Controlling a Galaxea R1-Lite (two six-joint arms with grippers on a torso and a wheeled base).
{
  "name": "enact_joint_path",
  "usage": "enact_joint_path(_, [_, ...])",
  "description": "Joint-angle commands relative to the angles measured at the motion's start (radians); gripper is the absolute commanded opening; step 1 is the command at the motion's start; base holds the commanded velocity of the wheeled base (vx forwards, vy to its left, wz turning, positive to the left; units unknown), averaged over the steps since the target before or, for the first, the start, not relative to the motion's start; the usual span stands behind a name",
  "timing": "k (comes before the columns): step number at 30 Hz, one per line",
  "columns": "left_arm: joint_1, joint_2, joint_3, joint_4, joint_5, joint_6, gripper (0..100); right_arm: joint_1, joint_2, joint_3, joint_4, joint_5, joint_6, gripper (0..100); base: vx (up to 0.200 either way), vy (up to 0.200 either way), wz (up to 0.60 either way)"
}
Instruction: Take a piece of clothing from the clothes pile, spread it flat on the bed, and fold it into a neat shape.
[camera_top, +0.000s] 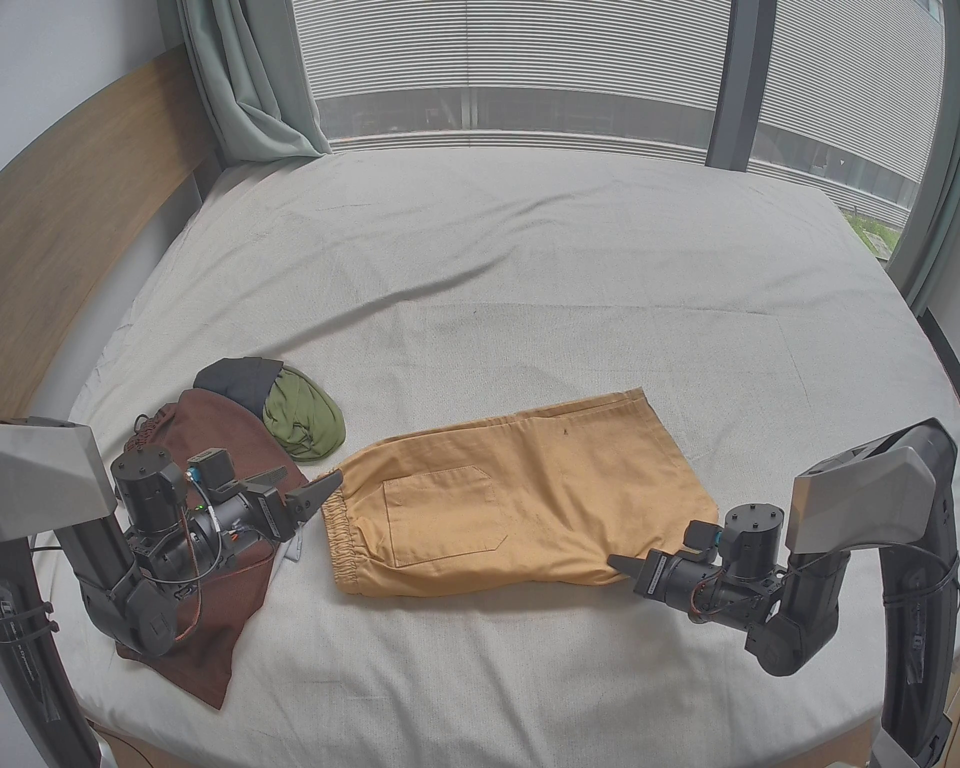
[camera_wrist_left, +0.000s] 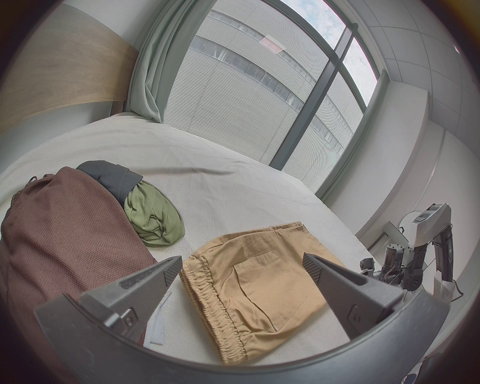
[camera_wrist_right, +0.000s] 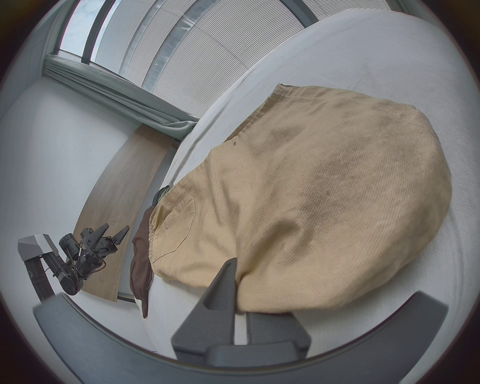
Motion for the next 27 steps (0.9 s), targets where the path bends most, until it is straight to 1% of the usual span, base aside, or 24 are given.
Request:
enact_joint_path(1, [-0.001,0.007,0.004,-0.001,0.000,0.000,100,0.003,-0.049,0.050,0.000,-0.003,-0.003,0,0.000,0.000,0.00])
enact_joint_path(4, [-0.004,0.013,0.010,-0.001,-0.002,-0.002,100,0.003,-0.045,0.053,0.000,-0.005,-0.005,0,0.000,0.000,0.00])
enact_joint_path(8, [-0.001,0.027,0.008,-0.002,-0.032,-0.002,100,0.006,-0.039,0.053,0.000,-0.005,-0.006,0,0.000,0.000,0.00])
enact_joint_path(12, [0.000,0.036,0.005,-0.002,-0.046,-0.002,100,0.003,-0.036,0.055,0.000,-0.005,-0.011,0,0.000,0.000,0.00])
enact_joint_path(13, [0.002,0.039,0.002,-0.002,-0.048,-0.002,100,0.003,-0.036,0.055,0.000,-0.005,-0.011,100,0.000,0.000,0.00])
enact_joint_path(16, [0.002,0.044,-0.007,-0.002,-0.062,-0.003,100,0.005,-0.038,0.061,0.002,-0.006,-0.011,100,0.000,0.000,0.00])
enact_joint_path(19, [0.006,0.053,-0.015,-0.002,-0.085,-0.008,100,0.014,-0.047,0.105,0.002,-0.006,-0.015,100,0.000,0.000,0.00])
enact_joint_path(22, [0.008,0.051,-0.013,-0.002,-0.115,-0.008,100,0.035,-0.050,0.142,0.000,-0.006,-0.035,100,0.000,0.000,0.00])
enact_joint_path(26, [0.014,0.051,-0.016,-0.002,-0.120,-0.008,100,0.055,-0.079,0.174,0.002,0.003,-0.055,100,0.000,0.000,0.00])
enact_joint_path(27, [0.016,0.051,-0.010,-0.002,-0.121,-0.008,100,0.070,-0.107,0.191,0.002,0.014,-0.055,100,0.000,0.000,0.00])
